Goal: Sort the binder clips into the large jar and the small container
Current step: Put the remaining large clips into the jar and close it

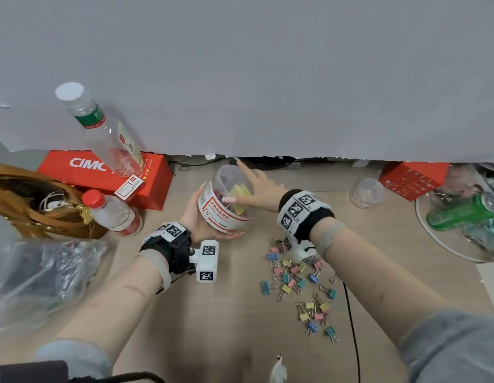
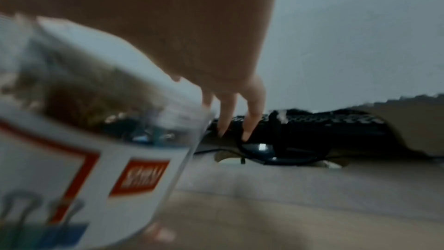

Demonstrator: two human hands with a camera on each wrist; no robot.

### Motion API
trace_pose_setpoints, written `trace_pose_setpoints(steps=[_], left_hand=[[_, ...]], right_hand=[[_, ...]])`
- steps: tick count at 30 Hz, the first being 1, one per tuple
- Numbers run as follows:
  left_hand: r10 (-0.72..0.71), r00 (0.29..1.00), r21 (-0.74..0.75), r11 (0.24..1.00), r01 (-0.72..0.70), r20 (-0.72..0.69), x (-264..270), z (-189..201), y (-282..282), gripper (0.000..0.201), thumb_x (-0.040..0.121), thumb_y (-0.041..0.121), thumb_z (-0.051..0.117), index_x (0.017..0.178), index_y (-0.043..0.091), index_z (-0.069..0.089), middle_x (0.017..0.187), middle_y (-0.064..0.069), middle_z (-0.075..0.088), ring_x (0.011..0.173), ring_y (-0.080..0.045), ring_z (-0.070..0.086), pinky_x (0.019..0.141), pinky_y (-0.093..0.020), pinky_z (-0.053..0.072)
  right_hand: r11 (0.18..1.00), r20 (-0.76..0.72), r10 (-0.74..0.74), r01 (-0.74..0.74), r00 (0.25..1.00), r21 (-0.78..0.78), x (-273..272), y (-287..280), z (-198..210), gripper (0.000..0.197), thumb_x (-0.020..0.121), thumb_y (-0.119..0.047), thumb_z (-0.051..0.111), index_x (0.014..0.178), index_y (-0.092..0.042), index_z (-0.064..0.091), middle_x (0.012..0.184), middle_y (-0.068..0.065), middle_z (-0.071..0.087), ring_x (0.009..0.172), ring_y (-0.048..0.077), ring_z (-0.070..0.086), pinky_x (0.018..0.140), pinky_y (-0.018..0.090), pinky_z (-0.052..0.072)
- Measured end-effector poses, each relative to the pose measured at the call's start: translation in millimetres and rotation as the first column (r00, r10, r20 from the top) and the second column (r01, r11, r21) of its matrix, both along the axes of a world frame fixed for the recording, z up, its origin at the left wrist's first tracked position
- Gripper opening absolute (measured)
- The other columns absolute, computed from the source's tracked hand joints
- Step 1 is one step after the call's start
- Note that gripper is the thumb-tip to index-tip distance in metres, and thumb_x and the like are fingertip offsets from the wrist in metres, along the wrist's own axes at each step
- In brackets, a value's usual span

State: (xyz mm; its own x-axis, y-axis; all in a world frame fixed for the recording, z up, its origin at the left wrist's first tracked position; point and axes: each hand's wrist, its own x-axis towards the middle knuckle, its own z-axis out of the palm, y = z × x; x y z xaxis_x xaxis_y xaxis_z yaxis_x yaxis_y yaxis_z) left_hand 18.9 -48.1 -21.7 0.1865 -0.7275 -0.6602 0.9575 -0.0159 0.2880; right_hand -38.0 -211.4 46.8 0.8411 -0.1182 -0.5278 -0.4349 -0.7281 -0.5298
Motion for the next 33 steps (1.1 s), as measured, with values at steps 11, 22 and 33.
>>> trace_pose_setpoints(steps=[11,22,33], left_hand=[[0.162,0.972,0.23,0.953,-0.199,0.171,19,-25,-21,0.08,0.079,0.077,0.029,0.118,0.013,0.058,0.111,-0.022,0.066,0.104,-0.037,0.059,0.089,-0.05,0.046],[-0.585,0.541,0.733,0.674,-0.089,0.604,62,-39,-49,0.05,0.102,0.034,0.019,0.128,0.003,0.049,0.109,-0.031,0.059,0.106,-0.038,0.057,0.089,-0.037,0.04],[-0.188,0.757,0.543,0.802,-0.25,0.625,25,-35,-30,0.051,0.098,0.049,0.02,0.083,0.019,0.059,0.052,0.0,0.058,0.045,-0.013,0.053,0.038,-0.02,0.043]], right_hand=[[0.975,0.084,-0.217,0.22,0.973,-0.027,9,20,-43,0.095,0.071,-0.074,0.053,0.142,-0.05,-0.005,0.157,0.003,0.0,0.135,0.043,0.02,0.109,0.051,0.031],[0.918,0.152,-0.237,0.272,0.96,-0.29,26,25,-71,0.111,0.06,-0.086,0.047,0.145,-0.041,-0.009,0.154,0.016,0.005,0.122,0.042,0.033,0.098,0.047,0.038],[0.938,0.132,-0.171,0.202,0.976,-0.28,26,24,-78,0.08,0.08,-0.075,0.032,0.145,-0.045,-0.004,0.157,0.002,0.001,0.128,0.036,0.027,0.099,0.048,0.038]])
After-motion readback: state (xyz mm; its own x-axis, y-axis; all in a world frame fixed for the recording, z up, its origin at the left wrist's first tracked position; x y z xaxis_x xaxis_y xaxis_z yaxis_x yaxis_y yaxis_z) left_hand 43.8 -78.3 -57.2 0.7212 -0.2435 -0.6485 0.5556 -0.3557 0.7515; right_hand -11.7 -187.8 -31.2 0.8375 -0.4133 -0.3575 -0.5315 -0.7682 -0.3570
